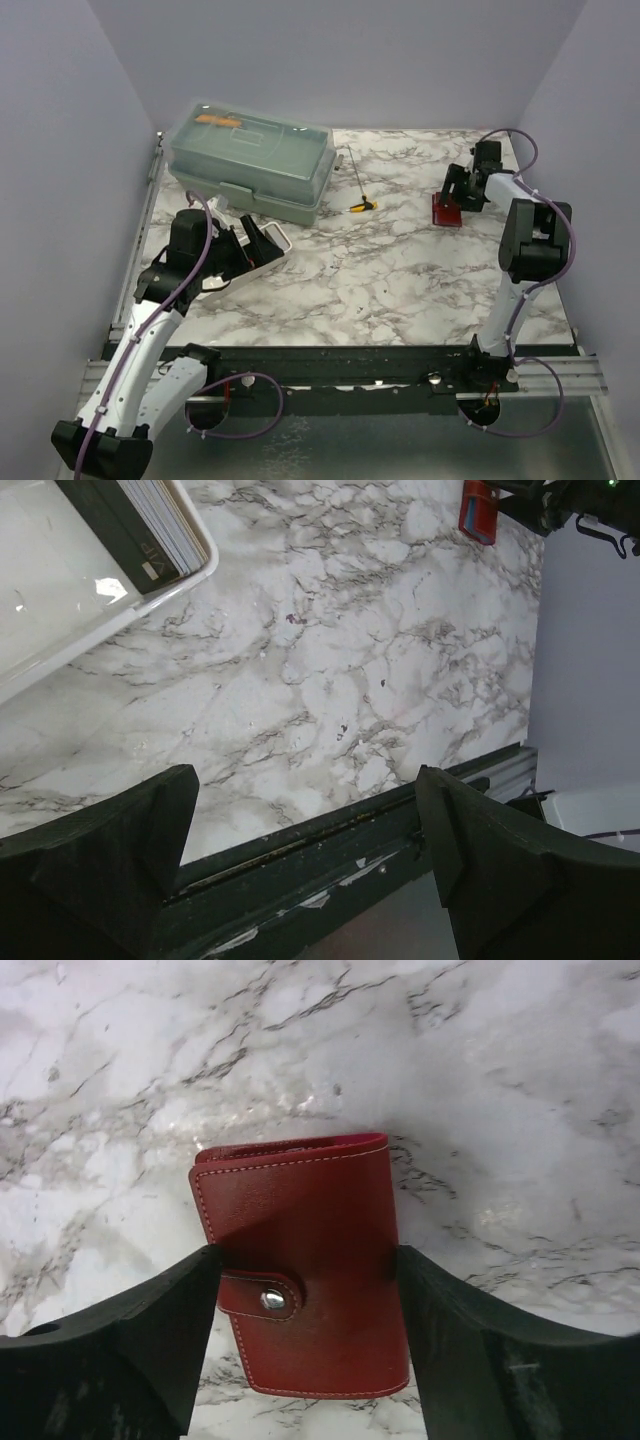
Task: Put the credit cards into the card holder
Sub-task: Move the card holder to the center of the board.
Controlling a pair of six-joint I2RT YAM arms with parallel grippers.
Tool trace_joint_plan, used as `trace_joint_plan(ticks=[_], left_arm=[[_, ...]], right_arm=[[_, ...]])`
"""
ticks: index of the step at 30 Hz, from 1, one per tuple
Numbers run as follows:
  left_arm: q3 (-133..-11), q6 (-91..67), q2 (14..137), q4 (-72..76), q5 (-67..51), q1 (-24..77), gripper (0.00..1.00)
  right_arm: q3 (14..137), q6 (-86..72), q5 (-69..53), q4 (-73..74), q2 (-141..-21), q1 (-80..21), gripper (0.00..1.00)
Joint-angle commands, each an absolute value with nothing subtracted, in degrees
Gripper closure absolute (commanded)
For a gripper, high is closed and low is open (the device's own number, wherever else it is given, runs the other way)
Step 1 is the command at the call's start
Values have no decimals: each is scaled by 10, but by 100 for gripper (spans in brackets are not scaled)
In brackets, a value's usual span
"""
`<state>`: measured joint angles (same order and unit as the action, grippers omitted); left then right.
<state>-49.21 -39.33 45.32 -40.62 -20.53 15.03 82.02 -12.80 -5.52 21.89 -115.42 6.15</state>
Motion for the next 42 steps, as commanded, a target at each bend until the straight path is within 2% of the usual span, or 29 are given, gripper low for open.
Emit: trace_joint_plan(ticks=[1, 3, 7, 12, 16, 19, 21, 26, 27, 31, 36, 42], left_arm=[[-465, -432, 470, -355, -225, 181, 1], [-459, -448, 481, -332, -214, 214, 1], [-458, -475, 514, -284, -167, 293, 1], [-489, -506, 612, -245, -73, 422, 1], [-517, -533, 706, -212, -9, 501, 1], [-530, -550, 761, -173, -6, 519, 2], [-527, -576, 790, -139, -21, 519, 6], [-554, -602, 876, -106, -65, 514, 47], [-559, -609, 891, -102, -72, 514, 52], [-558, -632, 939, -56, -110, 509, 58], [-547, -648, 987, -42, -112, 490, 64], [-523, -648, 1022, -39, -112, 467, 67]], right_arm=[[793, -137, -117, 236, -1157, 51, 32], [749, -152, -117, 224, -1131, 26, 38], [648, -171, -96, 204, -1053, -58, 41], [532, -211, -95, 200, -955, -174, 43], [456, -255, -193, 166, -864, -211, 38], [439, -262, -195, 173, -813, -209, 29], [429, -251, -191, 171, -792, -204, 25], [408, -235, -277, 146, -792, -180, 30], [406, -234, -287, 143, -795, -179, 32], [391, -225, -302, 128, -797, -175, 37], [392, -230, -251, 147, -820, -174, 35], [371, -250, -280, 127, -827, -174, 35]])
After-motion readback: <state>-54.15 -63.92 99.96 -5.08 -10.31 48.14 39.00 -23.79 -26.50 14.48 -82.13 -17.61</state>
